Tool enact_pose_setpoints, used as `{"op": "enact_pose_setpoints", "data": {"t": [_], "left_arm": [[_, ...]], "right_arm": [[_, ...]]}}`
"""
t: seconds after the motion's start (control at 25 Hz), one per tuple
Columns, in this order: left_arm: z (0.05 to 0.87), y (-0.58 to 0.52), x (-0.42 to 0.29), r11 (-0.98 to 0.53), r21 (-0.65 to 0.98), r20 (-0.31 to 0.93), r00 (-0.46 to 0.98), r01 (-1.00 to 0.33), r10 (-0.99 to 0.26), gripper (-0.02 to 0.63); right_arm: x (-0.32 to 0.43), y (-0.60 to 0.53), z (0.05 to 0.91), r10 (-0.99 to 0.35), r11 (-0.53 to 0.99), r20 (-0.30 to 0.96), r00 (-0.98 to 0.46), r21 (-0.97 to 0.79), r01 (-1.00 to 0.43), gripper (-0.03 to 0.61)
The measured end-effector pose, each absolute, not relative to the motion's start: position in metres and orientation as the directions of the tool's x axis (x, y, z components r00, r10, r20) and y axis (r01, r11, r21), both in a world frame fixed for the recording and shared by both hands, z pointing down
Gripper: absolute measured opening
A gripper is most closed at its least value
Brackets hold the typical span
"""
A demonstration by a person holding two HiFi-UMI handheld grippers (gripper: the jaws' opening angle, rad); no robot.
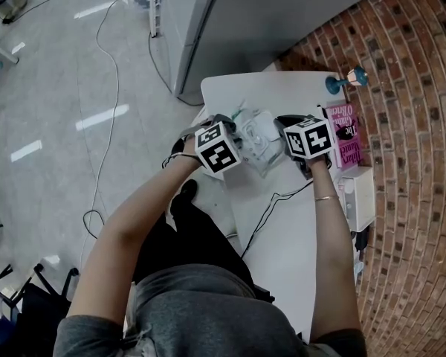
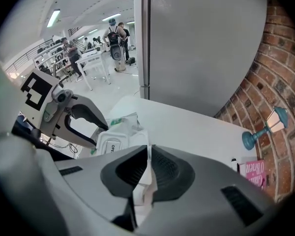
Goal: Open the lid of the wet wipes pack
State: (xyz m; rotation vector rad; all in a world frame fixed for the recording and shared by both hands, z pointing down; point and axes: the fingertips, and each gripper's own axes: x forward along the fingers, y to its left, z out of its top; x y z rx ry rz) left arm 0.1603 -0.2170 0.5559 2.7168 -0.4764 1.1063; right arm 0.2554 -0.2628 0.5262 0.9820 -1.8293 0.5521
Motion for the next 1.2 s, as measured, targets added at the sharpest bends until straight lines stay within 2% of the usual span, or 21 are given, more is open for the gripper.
{"op": "enact_pose_setpoints", "data": {"t": [0.68, 0.72, 0.76, 0.96, 1.2], "left_arm": [[0.556, -0.217, 0.161, -0.933, 0.045, 0.702, 0.676, -0.357, -0.225, 0.184], [0.556, -0.217, 0.161, -0.933, 0.046, 0.702, 0.676, -0.357, -0.224, 0.184], [0.556, -0.217, 0.161, -0.933, 0.046, 0.703, 0.675, -0.357, -0.224, 0.184], [0.556, -0.216, 0.162, -0.934, 0.049, 0.704, 0.676, -0.353, -0.218, 0.184], [0.556, -0.216, 0.159, -0.935, 0.045, 0.702, 0.677, -0.351, -0.220, 0.184]], "right_arm": [[0.268, -0.277, 0.554, -0.369, 0.549, 0.909, -0.192, 0.047, -0.835, 0.037], [0.269, -0.277, 0.557, -0.369, 0.550, 0.911, -0.183, 0.055, -0.834, 0.037], [0.270, -0.276, 0.560, -0.367, 0.555, 0.915, -0.169, 0.070, -0.829, 0.003], [0.266, -0.272, 0.571, -0.379, 0.606, 0.921, -0.087, 0.175, -0.776, 0.006], [0.266, -0.273, 0.565, -0.403, 0.573, 0.910, -0.094, 0.171, -0.801, 0.006]]}}
